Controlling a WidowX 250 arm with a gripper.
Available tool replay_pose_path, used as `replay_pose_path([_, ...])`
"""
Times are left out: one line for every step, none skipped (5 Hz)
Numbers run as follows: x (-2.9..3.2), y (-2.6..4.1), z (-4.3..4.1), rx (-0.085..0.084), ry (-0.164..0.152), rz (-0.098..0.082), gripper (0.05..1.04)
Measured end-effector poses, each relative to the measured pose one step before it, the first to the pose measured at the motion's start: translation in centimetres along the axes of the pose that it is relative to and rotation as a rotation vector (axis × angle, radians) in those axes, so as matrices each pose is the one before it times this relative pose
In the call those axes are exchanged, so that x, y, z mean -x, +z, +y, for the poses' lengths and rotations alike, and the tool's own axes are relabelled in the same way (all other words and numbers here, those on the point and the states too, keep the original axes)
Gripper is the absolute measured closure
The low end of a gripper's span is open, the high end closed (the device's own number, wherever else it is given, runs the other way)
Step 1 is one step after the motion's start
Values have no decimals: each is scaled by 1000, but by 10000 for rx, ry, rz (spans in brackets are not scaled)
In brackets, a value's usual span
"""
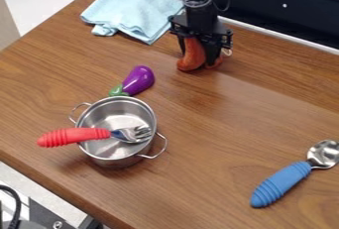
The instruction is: Move the object from the top to right side the table.
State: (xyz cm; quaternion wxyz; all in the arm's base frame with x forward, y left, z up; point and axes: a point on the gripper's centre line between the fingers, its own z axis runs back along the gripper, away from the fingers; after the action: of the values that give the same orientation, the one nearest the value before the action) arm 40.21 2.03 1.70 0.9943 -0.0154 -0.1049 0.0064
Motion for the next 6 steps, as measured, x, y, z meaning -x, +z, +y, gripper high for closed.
replay_pose_path([-6, 73, 198, -60, 202, -104, 490])
replay_pose_path([184, 318, -71, 0, 110, 78, 490])
replay_pose_path([864, 1191, -1264, 240, 15, 200, 490])
replay_pose_path([1549, 1539, -1983, 371, -217, 42, 490])
replay_pose_path([1931, 184, -2354, 486, -353, 190, 490])
replay_pose_path([1435, -743, -2603, 412, -223, 15, 490])
